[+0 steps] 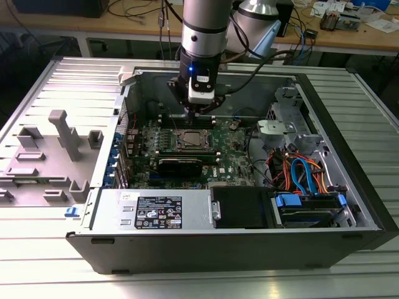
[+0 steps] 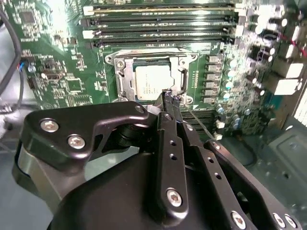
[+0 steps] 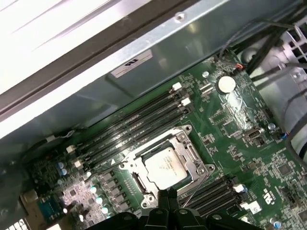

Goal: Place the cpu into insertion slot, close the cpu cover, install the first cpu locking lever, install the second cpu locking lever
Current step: 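Install the first cpu locking lever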

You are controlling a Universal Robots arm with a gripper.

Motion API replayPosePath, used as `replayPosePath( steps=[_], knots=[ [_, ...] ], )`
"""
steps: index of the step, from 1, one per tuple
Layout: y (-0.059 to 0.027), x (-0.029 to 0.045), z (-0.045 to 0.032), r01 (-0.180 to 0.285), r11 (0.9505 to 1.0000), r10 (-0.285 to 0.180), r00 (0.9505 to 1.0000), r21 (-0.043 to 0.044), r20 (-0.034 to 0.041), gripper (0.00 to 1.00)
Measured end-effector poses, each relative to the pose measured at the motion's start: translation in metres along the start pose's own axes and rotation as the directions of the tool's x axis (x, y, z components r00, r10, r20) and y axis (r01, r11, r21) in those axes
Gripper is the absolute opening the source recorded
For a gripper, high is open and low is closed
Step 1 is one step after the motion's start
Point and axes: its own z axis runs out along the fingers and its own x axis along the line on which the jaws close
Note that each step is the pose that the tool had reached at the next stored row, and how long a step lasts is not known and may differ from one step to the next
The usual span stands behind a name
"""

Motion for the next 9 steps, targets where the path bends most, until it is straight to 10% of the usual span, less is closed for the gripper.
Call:
replayPosePath(
  steps=[9],
  knots=[
    [0.0000, 0.0000, 0.0000, 0.089, 0.9960, -0.089, 0.9960, 0.0049, 0.0010, 0.11]
  ],
)
